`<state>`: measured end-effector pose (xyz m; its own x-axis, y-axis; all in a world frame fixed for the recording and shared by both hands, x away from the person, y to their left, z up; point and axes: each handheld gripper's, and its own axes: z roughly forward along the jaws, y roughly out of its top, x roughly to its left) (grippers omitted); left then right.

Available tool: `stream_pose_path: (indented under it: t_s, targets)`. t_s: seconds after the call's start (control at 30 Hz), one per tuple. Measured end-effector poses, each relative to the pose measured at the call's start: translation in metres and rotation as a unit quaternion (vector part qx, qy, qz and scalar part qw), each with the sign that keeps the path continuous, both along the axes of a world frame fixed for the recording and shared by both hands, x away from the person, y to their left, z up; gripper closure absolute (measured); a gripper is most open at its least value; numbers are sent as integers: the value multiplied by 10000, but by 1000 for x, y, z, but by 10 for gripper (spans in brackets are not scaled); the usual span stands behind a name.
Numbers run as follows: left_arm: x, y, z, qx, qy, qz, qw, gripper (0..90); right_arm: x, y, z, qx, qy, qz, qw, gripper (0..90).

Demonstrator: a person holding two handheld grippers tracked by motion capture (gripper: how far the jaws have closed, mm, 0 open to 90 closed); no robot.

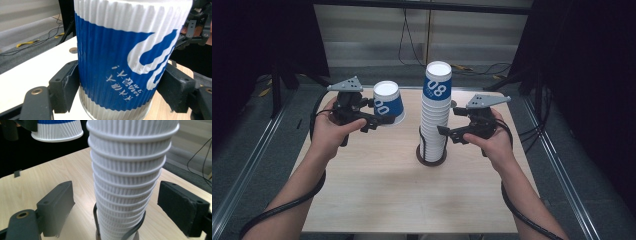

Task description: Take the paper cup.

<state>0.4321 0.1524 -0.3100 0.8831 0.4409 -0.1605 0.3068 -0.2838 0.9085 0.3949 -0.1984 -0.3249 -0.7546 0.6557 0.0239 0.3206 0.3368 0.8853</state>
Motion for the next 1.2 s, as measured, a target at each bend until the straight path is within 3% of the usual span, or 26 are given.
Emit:
stream_pose_path:
  t_s: [0.43,1.2]
  targets:
    - [-8,-4,-12,59,26,-98,9999,237,-11,0,-18,-69,7,64,10000,131]
    - [-17,-9,-51,119,236,-270,9993,237,-25,9,-41,-145,51,251,9996,134]
